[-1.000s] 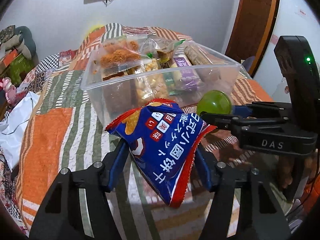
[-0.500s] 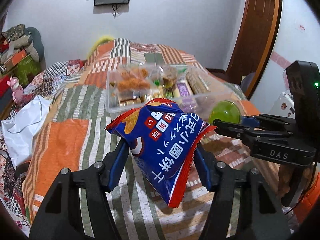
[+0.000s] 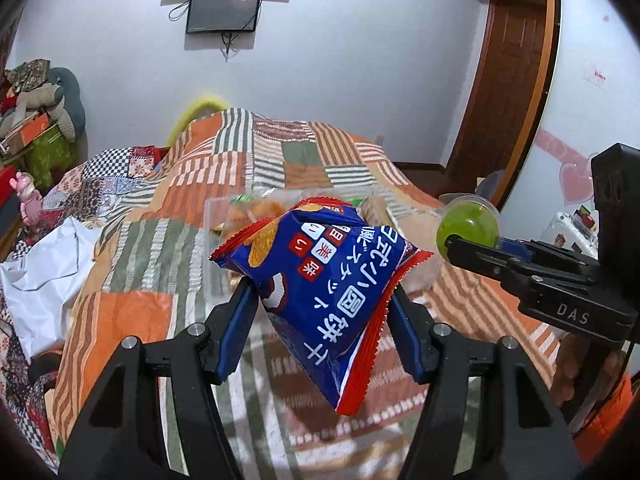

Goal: Organize snacks
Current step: 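Lower the blue bag and jelly cup into the clear box and open both grippers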

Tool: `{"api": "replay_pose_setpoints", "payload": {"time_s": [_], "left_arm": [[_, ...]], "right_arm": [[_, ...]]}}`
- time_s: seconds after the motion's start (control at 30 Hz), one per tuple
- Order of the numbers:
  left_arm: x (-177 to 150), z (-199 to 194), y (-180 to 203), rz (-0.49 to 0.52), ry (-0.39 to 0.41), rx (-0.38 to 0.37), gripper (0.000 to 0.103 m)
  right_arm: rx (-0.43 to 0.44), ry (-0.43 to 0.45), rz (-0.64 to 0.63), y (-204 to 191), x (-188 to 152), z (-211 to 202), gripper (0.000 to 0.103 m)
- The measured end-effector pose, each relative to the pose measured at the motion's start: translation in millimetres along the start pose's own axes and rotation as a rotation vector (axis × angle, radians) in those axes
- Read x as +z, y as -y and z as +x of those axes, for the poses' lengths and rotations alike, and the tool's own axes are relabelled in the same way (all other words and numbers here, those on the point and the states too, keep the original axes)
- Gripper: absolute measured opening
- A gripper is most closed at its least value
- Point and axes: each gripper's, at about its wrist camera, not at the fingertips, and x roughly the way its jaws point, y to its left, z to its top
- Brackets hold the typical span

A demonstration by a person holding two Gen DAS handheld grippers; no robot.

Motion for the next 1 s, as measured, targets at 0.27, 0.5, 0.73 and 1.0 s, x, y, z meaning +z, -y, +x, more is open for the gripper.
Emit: {"api": "replay_pose_setpoints", "payload": {"time_s": [0.27, 0.5, 0.73, 1.0], "left_arm": [[21.9, 28.7, 9.8, 0.030, 0.002, 0.011, 0.063], [35.6, 59.8, 11.0, 0.035, -0.026, 0.019, 0.063], [39.4, 86.9, 10.0, 0.041, -0.060, 0.029, 0.063], [34.6, 97.5, 10.2, 0.062, -0.072, 0.021, 0.071]], "right_arm": [[-0.016, 0.030, 0.012, 8.9, 14.3, 13.4, 0.038], [-0.024, 0.011, 0.015, 15.5, 19.8, 30.3, 0.038], [-0.038, -0.027, -0.015, 18.6, 22.4, 49.7, 0.038], [-0.024, -0.082, -0.009, 26.0, 17.0, 62.8, 0.038]]}}
